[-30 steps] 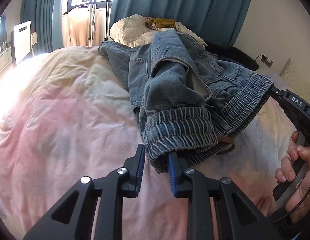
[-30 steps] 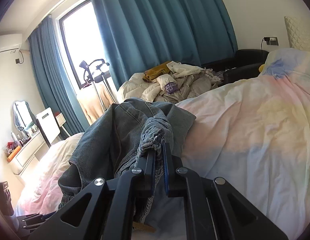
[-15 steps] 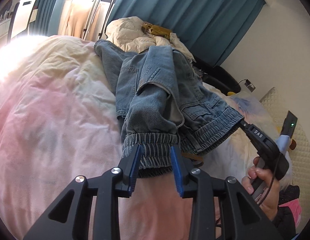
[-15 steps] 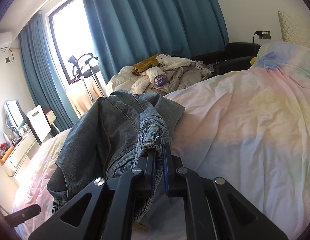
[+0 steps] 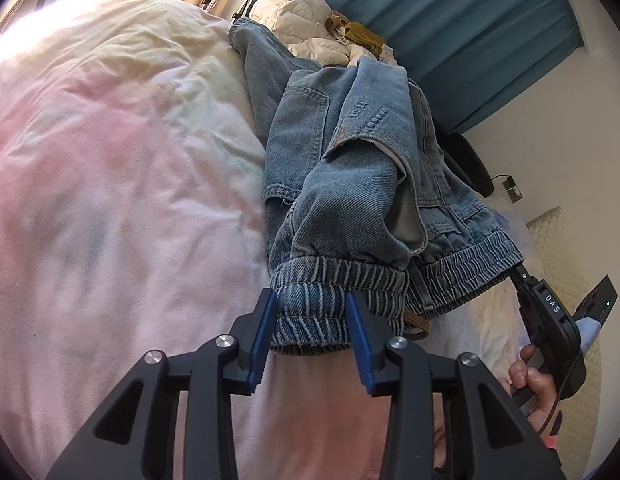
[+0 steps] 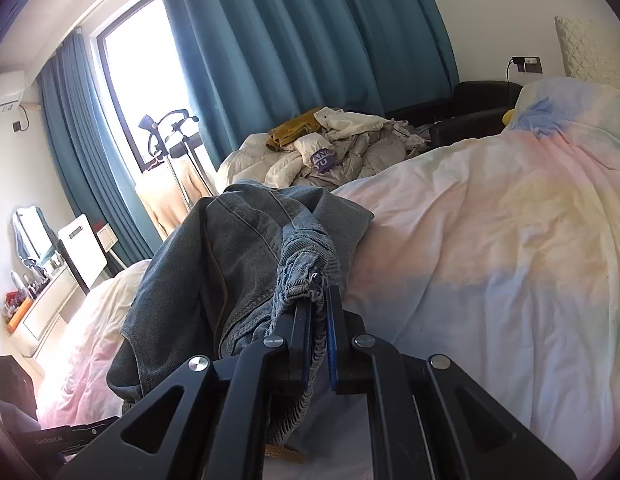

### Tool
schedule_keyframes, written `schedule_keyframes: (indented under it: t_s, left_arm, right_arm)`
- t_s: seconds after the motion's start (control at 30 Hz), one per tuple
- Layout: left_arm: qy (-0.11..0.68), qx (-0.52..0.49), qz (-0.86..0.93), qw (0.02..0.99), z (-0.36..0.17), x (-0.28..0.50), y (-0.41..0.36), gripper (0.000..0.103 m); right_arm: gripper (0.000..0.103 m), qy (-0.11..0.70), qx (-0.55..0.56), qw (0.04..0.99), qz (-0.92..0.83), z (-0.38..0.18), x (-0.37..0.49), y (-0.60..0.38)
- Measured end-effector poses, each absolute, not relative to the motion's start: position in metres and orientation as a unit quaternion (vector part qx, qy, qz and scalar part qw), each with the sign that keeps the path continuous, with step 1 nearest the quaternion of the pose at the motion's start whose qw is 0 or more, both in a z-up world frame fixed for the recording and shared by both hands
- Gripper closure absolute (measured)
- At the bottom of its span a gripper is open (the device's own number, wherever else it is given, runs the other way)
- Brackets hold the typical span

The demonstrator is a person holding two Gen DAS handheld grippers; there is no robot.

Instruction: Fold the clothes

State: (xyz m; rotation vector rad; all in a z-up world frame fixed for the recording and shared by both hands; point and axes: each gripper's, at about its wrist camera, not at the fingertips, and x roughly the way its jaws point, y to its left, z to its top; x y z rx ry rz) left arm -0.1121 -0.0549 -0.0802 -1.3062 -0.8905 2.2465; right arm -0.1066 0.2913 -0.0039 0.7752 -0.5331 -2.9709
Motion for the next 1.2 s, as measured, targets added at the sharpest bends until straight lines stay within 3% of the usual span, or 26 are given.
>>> schedule_keyframes:
  t_s: [0.07, 0.27, 0.43, 1.07, 1.17, 1.2]
  left_arm:
    - [-0.342, -0.468, 0.787, 0.211, -0.084, -0.115, -0.059, 0.057]
    - [-0.388, -0.495, 0.742, 0.232, -0.102, -0.127, -0.064, 0.055]
    - [-0.342, -0.506, 0.773, 0.172, -0.102, -0.134, -0.068, 0.055]
    - [-0.293, -0.483, 0.804, 0.187, -0.09, -0.133, -0.056, 0.054]
    - [-0.303, -0.496, 0.793, 0.184, -0.099, -0.137, -0.058, 0.034]
    - [-0.311, -0.497, 0.788, 0.189, -0.102, -0.137, -0.06, 0.033]
  right_arm:
    - [0.098, -0.174, 0.243, 0.017, -0.954, -0.001, -0.104, 0.291]
    - [0.098, -0.173, 0.241, 0.026, -0.955, 0.0, -0.103, 0.288]
    - [0.098, -0.181, 0.245, 0.027, -0.952, -0.002, -0.103, 0.291]
    - [0.097, -0.184, 0.247, 0.037, -0.951, -0.001, -0.102, 0.29]
    - [0.097, -0.185, 0.247, 0.037, -0.95, -0.001, -0.102, 0.291]
    - [0.097, -0.186, 0.248, 0.038, -0.95, -0.002, -0.102, 0.291]
